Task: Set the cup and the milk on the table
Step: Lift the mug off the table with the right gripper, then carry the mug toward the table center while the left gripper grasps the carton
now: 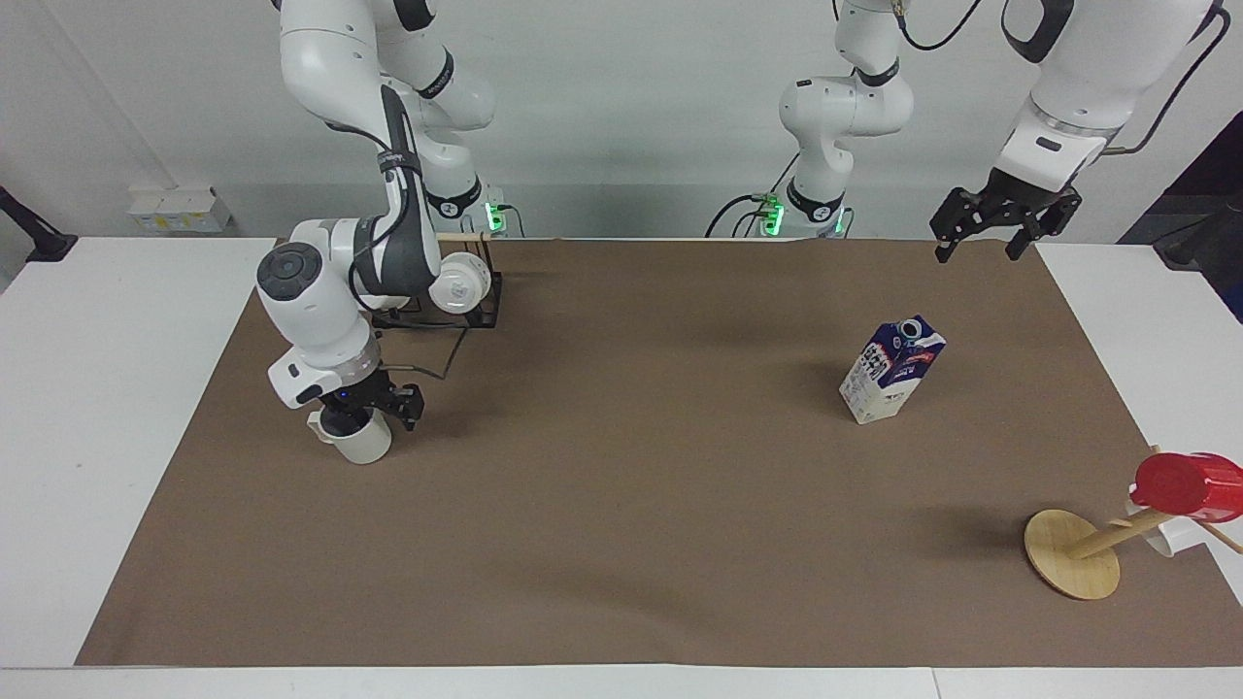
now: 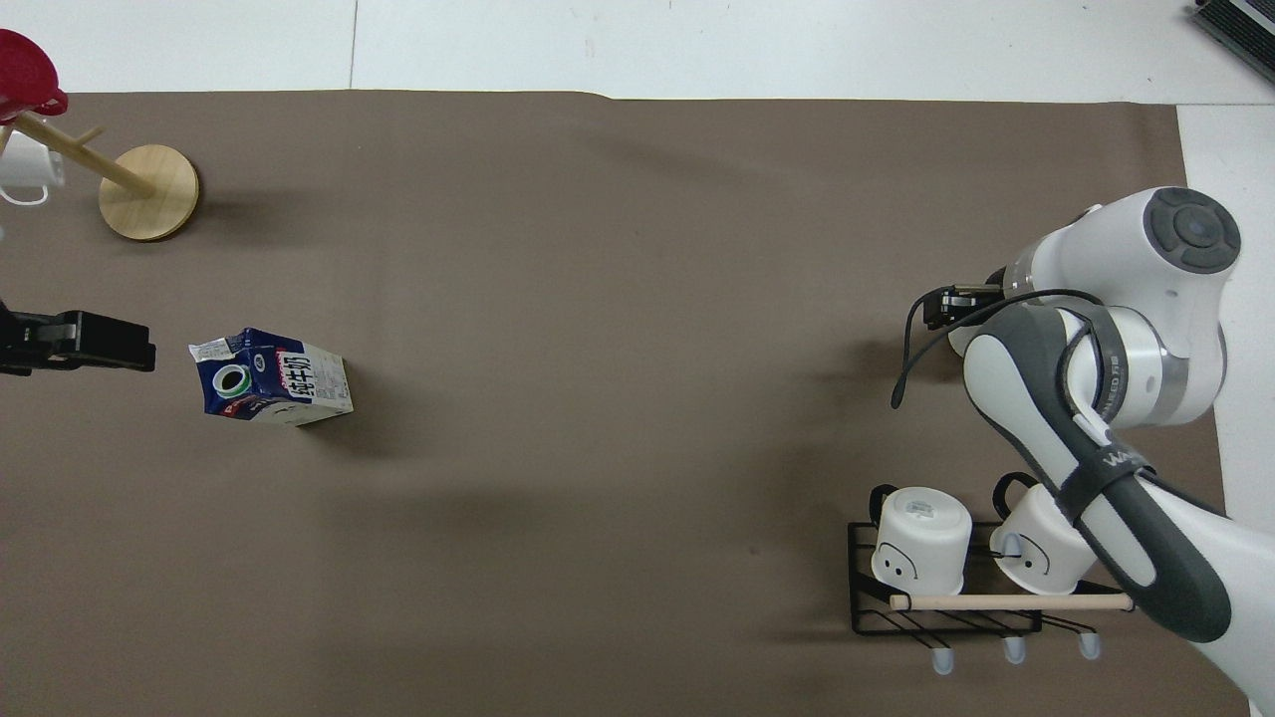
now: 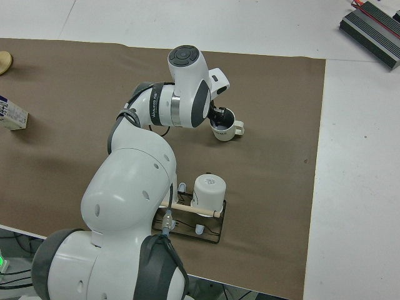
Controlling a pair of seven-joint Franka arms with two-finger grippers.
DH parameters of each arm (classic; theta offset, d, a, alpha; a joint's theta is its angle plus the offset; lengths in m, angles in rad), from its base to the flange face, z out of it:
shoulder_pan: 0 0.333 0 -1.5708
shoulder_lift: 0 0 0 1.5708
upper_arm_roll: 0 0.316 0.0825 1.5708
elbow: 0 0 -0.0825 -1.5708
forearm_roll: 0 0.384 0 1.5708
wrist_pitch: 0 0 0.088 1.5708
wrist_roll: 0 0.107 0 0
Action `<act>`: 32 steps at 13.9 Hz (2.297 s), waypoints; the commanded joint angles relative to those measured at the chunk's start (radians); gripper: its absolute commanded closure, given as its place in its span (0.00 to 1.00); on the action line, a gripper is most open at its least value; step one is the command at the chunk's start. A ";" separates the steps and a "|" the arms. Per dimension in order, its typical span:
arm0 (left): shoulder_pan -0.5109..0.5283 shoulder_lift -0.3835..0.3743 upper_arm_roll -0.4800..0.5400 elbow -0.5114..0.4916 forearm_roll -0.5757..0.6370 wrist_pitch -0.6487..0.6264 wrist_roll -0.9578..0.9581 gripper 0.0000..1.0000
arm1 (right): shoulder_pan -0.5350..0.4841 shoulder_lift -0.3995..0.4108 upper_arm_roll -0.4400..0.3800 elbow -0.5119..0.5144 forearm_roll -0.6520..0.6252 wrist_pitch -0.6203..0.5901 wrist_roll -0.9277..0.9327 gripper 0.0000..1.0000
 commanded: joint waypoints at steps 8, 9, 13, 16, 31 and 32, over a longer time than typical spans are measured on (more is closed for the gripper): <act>0.008 -0.004 -0.004 0.011 0.009 -0.022 0.001 0.00 | 0.001 -0.032 0.012 0.066 -0.041 -0.096 -0.012 1.00; 0.008 -0.012 -0.004 0.002 0.009 -0.022 -0.004 0.00 | 0.013 -0.032 0.021 0.089 -0.037 -0.121 -0.006 1.00; 0.003 -0.076 -0.005 -0.119 0.009 0.029 -0.060 0.00 | 0.143 -0.029 0.027 0.118 -0.042 -0.129 0.154 1.00; -0.012 -0.150 -0.008 -0.363 0.009 0.257 -0.092 0.00 | 0.223 -0.023 0.029 0.155 -0.041 -0.127 0.227 1.00; -0.030 -0.030 -0.010 -0.509 0.009 0.619 -0.175 0.22 | 0.612 0.261 0.029 0.484 -0.062 -0.208 0.682 1.00; -0.030 -0.029 -0.008 -0.508 0.009 0.623 -0.175 0.34 | 0.635 0.272 0.027 0.484 -0.062 -0.208 0.687 1.00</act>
